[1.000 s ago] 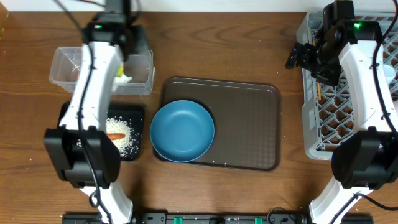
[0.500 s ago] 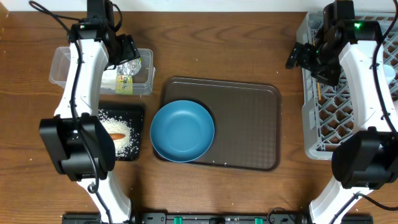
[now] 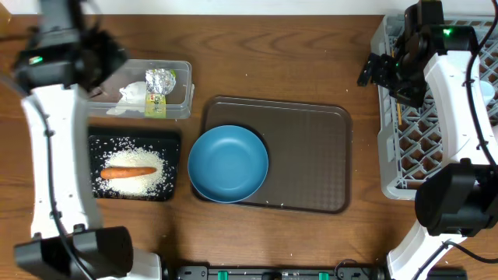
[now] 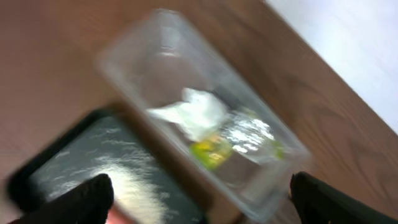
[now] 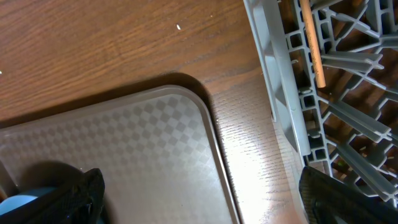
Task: Sort waste into correct bins and load items into the dishwasher rack
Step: 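Carry the foil wrapper into the clear plastic bin and release, then move the right gripper to the light-blue bowl rim and grasp it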
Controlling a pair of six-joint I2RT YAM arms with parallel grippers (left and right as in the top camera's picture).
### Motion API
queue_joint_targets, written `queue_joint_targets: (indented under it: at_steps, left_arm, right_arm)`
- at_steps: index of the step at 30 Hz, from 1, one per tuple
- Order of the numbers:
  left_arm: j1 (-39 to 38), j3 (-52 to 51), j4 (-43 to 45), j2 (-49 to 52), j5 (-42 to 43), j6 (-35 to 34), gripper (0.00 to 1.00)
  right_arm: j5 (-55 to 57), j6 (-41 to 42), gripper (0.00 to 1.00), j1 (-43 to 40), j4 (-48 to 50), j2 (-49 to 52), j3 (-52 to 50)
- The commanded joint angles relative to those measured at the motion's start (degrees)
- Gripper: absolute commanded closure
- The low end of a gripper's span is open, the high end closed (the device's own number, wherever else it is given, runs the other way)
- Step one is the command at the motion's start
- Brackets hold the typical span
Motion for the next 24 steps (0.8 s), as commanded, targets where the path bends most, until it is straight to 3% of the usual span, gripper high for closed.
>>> queue_joint_targets:
  at_steps: [1, 5, 12, 16, 20, 24]
  left_arm:
    - [6.9, 0.2, -4.2, 0.8, -3.4, -7.1, 0.02]
    - [14.0, 0.1, -10.2, 1.4, 1.3, -10.3, 0.01]
    - [20.3, 0.1, -11.2, 1.4, 1.6, -10.2, 0.00]
    - [21.5, 0.1, -11.2, 1.4, 1.6, -10.2, 0.01]
    - [21.5, 0.1, -11.2, 1.4, 1.6, -10.2, 0.01]
    - [21.5, 0.1, -11.2, 1.4, 1.6, -10.2, 0.02]
  right_arm:
    - [0.2, 0.0, 0.01, 0.1, 0.0, -0.8, 0.2]
    - [0.2, 0.0, 0.01, -0.3, 0.0, -0.8, 0.2]
    - [0.2, 0.0, 0.01, -0.2, 0.0, -0.8, 0.2]
    - [-0.2, 0.6, 0.01, -0.2, 0.2, -0.8, 0.2]
    - [-2.6, 6.6, 0.01, -0.2, 1.3, -0.8, 0.2]
    - [-12.4, 7.2, 0.01, -0.2, -0.4, -0.8, 0.2]
